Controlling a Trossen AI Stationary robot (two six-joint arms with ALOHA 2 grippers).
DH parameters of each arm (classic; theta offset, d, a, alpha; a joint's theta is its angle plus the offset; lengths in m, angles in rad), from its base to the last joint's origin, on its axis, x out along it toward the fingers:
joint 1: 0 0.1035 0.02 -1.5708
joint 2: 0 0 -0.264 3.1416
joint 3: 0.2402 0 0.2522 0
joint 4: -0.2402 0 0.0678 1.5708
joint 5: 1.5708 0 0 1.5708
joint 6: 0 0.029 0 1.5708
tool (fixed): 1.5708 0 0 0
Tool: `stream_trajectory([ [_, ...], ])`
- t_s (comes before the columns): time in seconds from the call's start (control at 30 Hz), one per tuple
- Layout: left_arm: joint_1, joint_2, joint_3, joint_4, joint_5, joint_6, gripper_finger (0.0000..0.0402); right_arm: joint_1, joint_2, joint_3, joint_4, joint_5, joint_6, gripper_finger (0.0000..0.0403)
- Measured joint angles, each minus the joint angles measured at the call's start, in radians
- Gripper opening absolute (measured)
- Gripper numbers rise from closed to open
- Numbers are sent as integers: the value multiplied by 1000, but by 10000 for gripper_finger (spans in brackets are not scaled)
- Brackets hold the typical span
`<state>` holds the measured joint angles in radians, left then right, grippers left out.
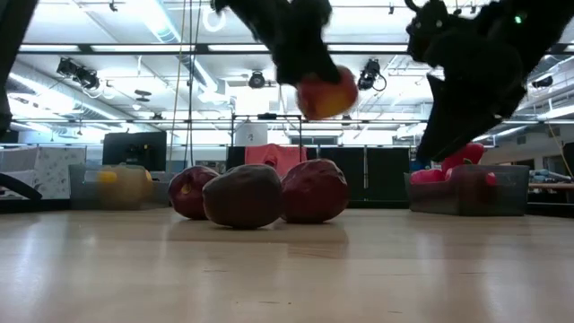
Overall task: Sort produce into baskets
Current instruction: Put the red apple into the transparent bin
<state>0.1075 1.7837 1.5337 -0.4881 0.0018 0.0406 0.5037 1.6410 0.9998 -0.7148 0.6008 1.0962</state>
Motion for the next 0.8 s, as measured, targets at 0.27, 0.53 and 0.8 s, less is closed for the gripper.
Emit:
stream_trajectory([
  [0.27, -207, -164, -1, -211, -273, -168, 340, 0, 1, -136, 296, -53, -57, 307],
  [0.53, -544, -284, -37, -390, -760, -558, 340, 19, 0, -160, 487, -34, -222, 305],
  [0.8, -890, -295, -251, -427, -1044, -1102, 340, 39, 0, -158, 583, -23, -342, 291],
])
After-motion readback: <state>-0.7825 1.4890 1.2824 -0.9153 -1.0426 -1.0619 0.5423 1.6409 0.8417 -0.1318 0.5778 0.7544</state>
